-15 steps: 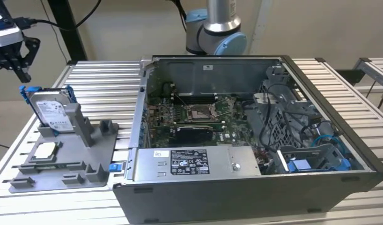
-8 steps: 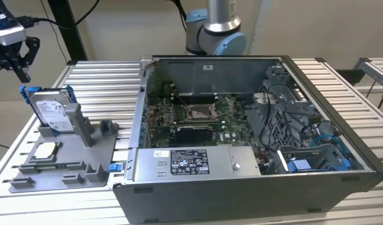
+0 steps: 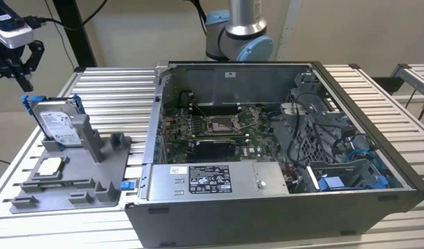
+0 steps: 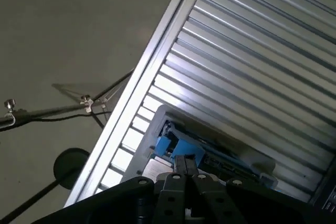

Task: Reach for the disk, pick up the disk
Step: 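Pick up the disk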

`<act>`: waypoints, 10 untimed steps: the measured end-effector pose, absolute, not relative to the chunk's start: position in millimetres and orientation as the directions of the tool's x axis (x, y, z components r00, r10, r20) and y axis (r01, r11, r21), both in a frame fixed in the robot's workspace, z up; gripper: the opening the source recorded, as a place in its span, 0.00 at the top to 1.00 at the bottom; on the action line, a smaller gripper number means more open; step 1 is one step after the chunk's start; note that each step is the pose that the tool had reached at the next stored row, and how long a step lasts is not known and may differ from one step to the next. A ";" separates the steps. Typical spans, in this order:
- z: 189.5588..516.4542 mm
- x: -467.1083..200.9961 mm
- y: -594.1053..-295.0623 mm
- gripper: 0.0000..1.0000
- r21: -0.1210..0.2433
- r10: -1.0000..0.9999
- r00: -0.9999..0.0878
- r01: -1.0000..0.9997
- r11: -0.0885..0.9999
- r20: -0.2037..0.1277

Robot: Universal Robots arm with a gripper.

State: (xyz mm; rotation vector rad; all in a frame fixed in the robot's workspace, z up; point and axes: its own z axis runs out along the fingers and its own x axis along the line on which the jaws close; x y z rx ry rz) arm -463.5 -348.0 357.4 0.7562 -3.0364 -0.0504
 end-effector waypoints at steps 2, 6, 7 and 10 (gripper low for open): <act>357.4 -463.5 -348.0 1.00 0.034 -0.494 -0.869 -0.494 0.869 0.004; 357.4 -463.5 -348.0 1.00 0.034 -0.549 -0.836 -0.549 0.835 0.004; 357.3 -463.5 -348.0 1.00 0.034 -0.563 -0.827 -0.562 0.826 0.004; 357.4 -463.5 -347.9 1.00 0.034 -0.604 -0.797 -0.604 0.796 0.004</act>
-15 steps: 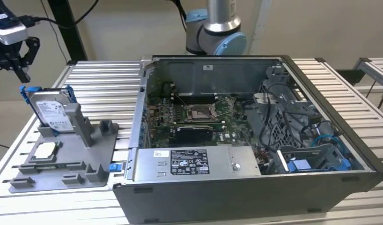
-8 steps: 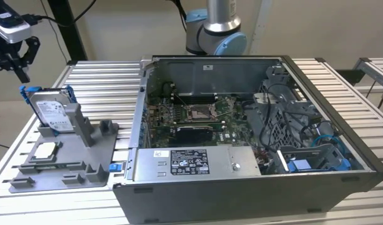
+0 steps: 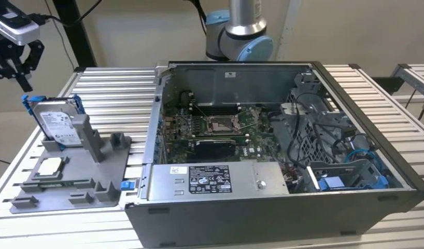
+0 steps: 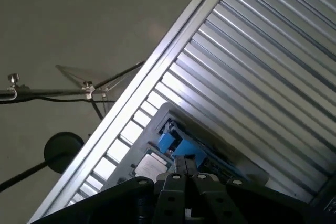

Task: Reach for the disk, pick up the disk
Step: 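Pick up the disk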

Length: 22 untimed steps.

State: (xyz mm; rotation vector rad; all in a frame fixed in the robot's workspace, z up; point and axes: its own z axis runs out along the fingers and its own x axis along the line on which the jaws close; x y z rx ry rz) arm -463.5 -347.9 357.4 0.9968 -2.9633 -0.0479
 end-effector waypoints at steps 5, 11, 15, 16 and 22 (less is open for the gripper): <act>357.4 -463.5 -347.9 1.00 0.034 -0.675 -0.738 -0.674 0.738 0.004; 357.4 -463.5 -347.9 1.00 0.034 -0.750 -0.661 -0.750 0.661 0.004; 357.4 -463.3 -347.9 1.00 0.034 -0.789 -0.614 -0.789 0.614 0.004; 357.4 -463.0 -347.8 1.00 0.034 -0.798 -0.603 -0.797 0.603 0.004; 357.3 -460.3 -347.9 1.00 0.034 -0.838 -0.546 -0.837 0.546 0.004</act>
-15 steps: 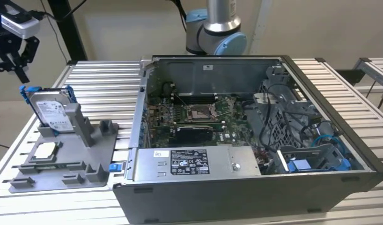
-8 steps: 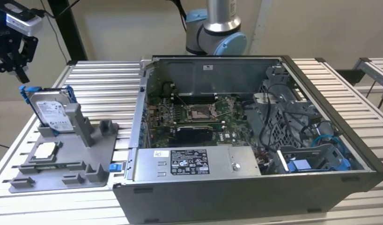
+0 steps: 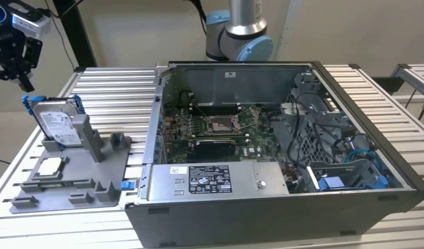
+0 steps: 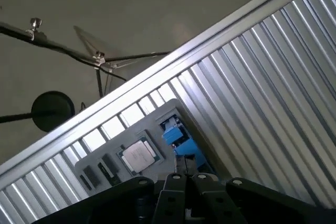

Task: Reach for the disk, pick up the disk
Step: 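Pick up the disk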

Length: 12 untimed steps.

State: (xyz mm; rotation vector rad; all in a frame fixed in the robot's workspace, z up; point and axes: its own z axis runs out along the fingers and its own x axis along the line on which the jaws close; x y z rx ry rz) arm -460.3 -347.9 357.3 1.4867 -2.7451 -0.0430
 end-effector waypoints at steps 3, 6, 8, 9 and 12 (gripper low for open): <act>357.3 -459.0 -347.9 1.00 0.033 -0.856 -0.517 -0.855 0.517 0.004; 357.3 -458.5 -347.9 1.00 0.034 -0.872 -0.489 -0.872 0.489 0.004; 357.3 -458.3 -347.9 1.00 0.034 -0.874 -0.485 -0.874 0.485 0.004; 357.3 -458.3 -347.9 1.00 0.034 -0.874 -0.485 -0.874 0.485 0.004; 357.4 -458.3 -347.9 1.00 0.034 -0.874 -0.485 -0.874 0.485 0.004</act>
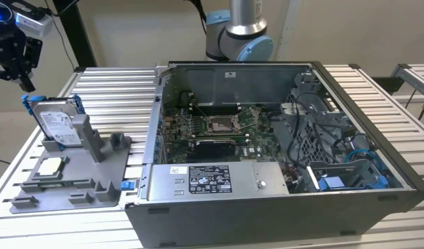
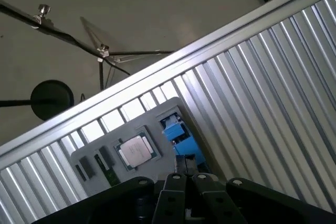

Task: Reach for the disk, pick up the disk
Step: 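Pick up the disk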

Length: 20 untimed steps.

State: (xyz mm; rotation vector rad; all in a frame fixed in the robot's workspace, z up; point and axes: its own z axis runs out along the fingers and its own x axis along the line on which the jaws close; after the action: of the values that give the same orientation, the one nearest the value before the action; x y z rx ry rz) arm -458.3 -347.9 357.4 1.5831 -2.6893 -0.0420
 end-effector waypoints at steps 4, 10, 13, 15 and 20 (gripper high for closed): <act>357.4 -458.3 -347.9 1.00 0.034 -0.875 -0.484 -0.874 0.484 0.004; 357.4 -458.3 -347.9 1.00 0.034 -0.898 -0.440 -0.897 0.440 0.004; 357.4 -458.3 -347.9 1.00 0.034 -0.918 -0.396 -0.918 0.396 0.004; 357.3 -458.3 -347.9 1.00 0.032 -0.932 -0.363 -0.931 0.363 0.003; 356.7 -458.1 -348.0 1.00 0.018 -0.958 -0.286 -0.958 0.286 -0.001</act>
State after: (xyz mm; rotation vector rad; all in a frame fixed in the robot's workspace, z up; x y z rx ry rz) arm -458.1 -348.0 356.7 1.8707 -2.5116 -0.0238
